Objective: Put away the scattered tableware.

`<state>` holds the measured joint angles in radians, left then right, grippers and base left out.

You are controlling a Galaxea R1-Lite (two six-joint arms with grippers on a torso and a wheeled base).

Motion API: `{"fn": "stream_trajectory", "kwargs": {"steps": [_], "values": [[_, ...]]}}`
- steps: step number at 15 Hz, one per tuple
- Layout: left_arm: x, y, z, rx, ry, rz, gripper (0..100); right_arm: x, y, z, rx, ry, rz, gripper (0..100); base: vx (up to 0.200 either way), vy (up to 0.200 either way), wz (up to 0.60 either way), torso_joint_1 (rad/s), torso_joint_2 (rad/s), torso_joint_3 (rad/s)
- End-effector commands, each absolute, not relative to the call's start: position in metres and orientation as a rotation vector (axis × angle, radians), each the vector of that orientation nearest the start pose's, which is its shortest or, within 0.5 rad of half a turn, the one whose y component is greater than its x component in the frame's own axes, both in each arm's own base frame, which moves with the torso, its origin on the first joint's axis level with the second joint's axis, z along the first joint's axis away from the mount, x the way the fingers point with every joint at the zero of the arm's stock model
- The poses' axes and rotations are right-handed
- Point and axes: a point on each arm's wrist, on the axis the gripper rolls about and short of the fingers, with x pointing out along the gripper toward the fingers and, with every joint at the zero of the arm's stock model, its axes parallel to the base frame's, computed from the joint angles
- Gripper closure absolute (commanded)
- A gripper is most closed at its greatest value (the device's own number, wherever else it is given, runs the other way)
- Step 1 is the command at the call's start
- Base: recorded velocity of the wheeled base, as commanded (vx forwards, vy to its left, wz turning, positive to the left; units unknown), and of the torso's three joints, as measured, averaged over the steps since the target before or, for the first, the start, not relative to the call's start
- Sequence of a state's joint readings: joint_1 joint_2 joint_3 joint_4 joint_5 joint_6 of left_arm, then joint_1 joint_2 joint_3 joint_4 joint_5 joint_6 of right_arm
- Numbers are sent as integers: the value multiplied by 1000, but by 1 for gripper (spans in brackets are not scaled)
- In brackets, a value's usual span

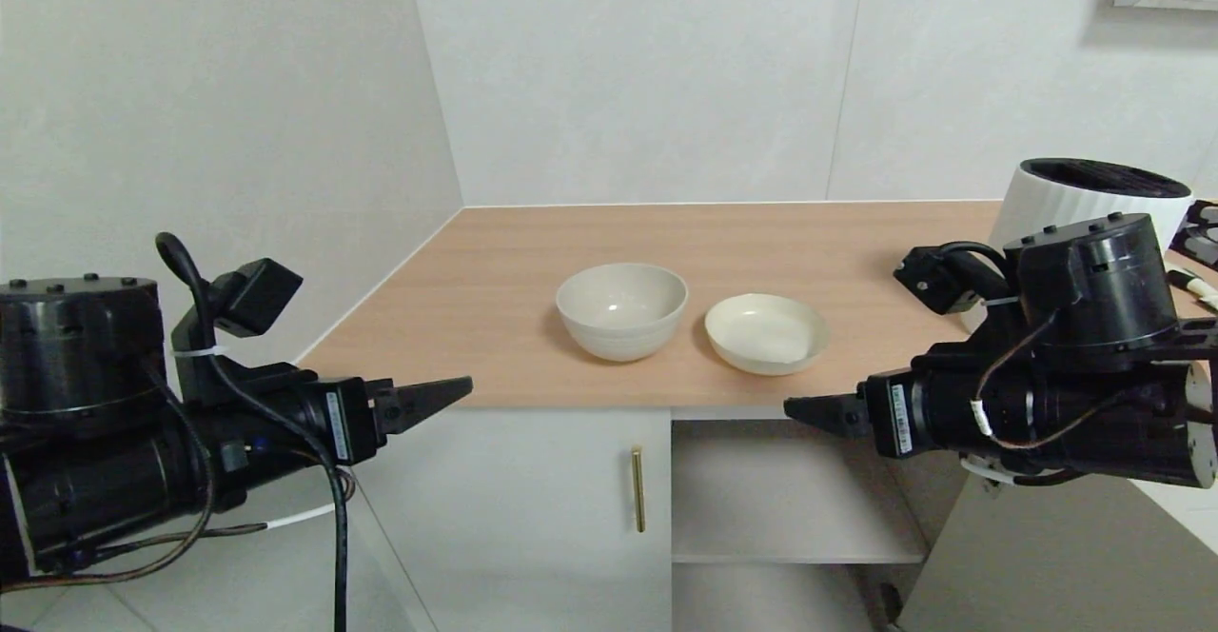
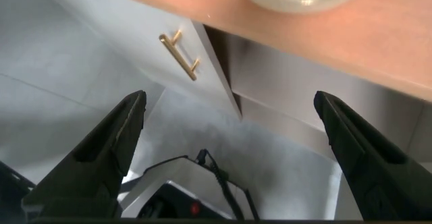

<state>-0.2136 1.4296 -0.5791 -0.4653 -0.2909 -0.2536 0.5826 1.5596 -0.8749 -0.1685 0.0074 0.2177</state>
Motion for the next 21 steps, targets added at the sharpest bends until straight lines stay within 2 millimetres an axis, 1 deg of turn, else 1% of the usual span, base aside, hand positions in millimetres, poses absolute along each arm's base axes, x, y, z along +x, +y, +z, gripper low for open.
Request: {"fn": "stream_trajectory", "kwargs": {"steps": [1, 2, 4, 5, 7, 8, 9, 10, 11, 12, 14, 15, 17, 19, 21], "values": [[222, -55, 172, -261, 475, -447, 0, 227, 150, 194, 55, 572, 517, 0, 0, 0, 0, 217, -505, -286], [223, -56, 172, -260, 476, -445, 0, 229, 151, 193, 59, 567, 516, 0, 0, 0, 0, 217, -510, -276], [230, -58, 174, -259, 472, -449, 0, 239, 151, 188, 67, 547, 499, 0, 0, 0, 0, 181, -393, -215], [236, -60, 177, -258, 467, -453, 0, 246, 152, 186, 71, 532, 491, 0, 0, 0, 0, 71, -163, -85], [261, -66, 189, -257, 456, -458, 0, 268, 155, 192, 89, 500, 464, 0, 0, 0, 0, 29, -71, -41], [272, -71, 197, -256, 483, -458, 0, 274, 153, 192, 86, 521, 434, 0, 0, 0, 0, 0, 0, 0], [277, -73, 203, -257, 528, -453, 0, 280, 151, 193, 82, 547, 407, 0, 0, 0, 0, 0, 0, 0], [281, -75, 205, -257, 610, -442, 0, 289, 151, 195, 90, 569, 377, 0, 0, 0, 0, 0, 0, 0], [284, -82, 208, -261, 684, -445, 0, 296, 153, 194, 116, 583, 348, 0, 0, 0, 0, 0, 0, 0], [287, -87, 210, -306, 726, -434, 0, 305, 156, 190, 133, 586, 305, 0, 0, 0, 0, 0, 0, 0], [299, -104, 208, -446, 775, -409, 0, 318, 160, 179, 114, 587, 212, 0, 0, 0, 0, 0, 0, 0], [307, -108, 208, -507, 788, -388, 0, 321, 161, 176, 127, 589, 193, 0, 0, 0, 0, 0, 0, 0], [317, -113, 206, -575, 804, -363, 0, 324, 162, 178, 163, 581, 183, 0, 0, 0, 0, 0, 0, 0], [330, -127, 203, -678, 827, -323, 0, 325, 163, 180, 183, 577, 179, 0, 0, 0, 0, 0, 0, 0], [352, -132, 186, -643, 775, -163, 0, 325, 163, 179, 184, 578, 177, 0, 0, 0, 0, 0, 0, 0]]}}
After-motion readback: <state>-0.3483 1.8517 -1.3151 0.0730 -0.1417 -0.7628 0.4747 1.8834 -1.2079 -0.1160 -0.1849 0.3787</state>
